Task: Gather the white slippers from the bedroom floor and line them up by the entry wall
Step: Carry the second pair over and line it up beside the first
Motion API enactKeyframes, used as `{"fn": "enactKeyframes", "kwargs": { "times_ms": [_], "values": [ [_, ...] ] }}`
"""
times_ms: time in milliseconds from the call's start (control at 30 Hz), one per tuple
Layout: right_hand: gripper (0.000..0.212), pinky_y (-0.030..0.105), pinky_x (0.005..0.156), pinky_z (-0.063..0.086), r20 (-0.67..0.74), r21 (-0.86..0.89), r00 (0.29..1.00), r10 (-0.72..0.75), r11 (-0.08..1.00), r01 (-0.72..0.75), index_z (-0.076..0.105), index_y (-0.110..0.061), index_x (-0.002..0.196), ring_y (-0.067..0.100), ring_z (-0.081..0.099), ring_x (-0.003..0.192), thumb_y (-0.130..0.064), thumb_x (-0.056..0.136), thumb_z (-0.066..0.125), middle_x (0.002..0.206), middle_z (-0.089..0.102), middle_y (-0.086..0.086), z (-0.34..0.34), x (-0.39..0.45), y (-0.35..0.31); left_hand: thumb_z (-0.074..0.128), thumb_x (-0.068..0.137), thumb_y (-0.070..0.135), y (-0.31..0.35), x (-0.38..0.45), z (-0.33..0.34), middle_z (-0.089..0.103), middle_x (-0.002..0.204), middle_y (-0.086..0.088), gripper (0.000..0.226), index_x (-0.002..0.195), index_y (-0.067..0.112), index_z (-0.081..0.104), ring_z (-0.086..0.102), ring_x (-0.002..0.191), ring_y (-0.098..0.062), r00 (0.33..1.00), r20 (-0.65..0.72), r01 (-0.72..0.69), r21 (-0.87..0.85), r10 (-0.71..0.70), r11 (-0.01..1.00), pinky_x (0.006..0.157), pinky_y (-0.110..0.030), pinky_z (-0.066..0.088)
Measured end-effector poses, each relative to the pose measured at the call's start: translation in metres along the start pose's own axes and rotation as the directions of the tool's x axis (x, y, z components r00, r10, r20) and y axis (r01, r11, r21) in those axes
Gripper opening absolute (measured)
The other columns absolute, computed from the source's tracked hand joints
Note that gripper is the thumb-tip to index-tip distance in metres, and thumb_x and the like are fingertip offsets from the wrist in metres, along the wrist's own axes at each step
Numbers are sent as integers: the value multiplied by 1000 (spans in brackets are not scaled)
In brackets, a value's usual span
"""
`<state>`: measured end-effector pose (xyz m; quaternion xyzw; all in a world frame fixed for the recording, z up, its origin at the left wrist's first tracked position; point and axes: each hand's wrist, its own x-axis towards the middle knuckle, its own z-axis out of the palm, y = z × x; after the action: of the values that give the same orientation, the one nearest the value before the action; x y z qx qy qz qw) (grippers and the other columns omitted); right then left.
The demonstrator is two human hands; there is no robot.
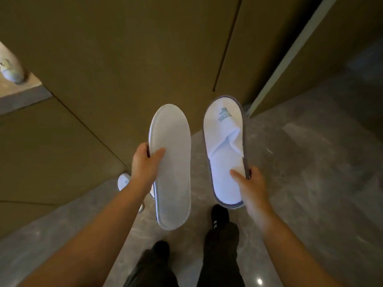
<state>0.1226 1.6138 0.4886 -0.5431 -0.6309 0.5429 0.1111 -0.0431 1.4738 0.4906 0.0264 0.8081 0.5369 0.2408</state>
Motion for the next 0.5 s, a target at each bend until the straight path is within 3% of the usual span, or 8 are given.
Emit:
{"fn": "enactKeyframes", "kwargs": {
  "times_ms": [67, 200, 333, 500],
  "values": [
    [35, 34, 77, 41, 79, -45, 997, -21, 999, 25, 47, -8, 107, 21, 48, 94, -22, 80, 63, 100, 48, 5, 6, 47, 5, 57, 81, 19, -12, 23, 20, 48, 71, 1, 13, 82, 10, 47, 46, 65, -14, 994, -99, 51, -16, -53, 999, 53, -26, 38],
    [31, 34, 76, 42, 235, -137, 971, -31, 988, 65, 47, -7, 102, 19, 49, 89, -20, 79, 64, 88, 48, -1, 17, 128, 13, 58, 80, 18, -41, 61, 63, 55, 83, -10, 20, 92, 4, 51, 53, 76, -25, 956, -216, 175, -130, -200, 976, 64, -36, 44],
    [24, 37, 80, 44, 332, -175, 943, -16, 981, 78, 47, -12, 95, 18, 49, 87, -16, 79, 64, 81, 49, -5, 47, 188, 36, 58, 80, 20, -80, 93, 93, 54, 77, -1, 21, 95, 7, 52, 54, 75, -22, 909, -295, 245, -195, -295, 950, 65, -35, 47],
    [33, 37, 79, 44, 371, -225, 929, 13, 972, 76, 50, -2, 105, 19, 50, 87, -16, 79, 64, 95, 54, 7, 108, 252, 108, 58, 80, 21, -169, 139, 123, 53, 73, 2, 11, 84, 14, 50, 52, 74, -22, 869, -339, 279, -264, -360, 923, 67, -38, 46]
  ]
}}
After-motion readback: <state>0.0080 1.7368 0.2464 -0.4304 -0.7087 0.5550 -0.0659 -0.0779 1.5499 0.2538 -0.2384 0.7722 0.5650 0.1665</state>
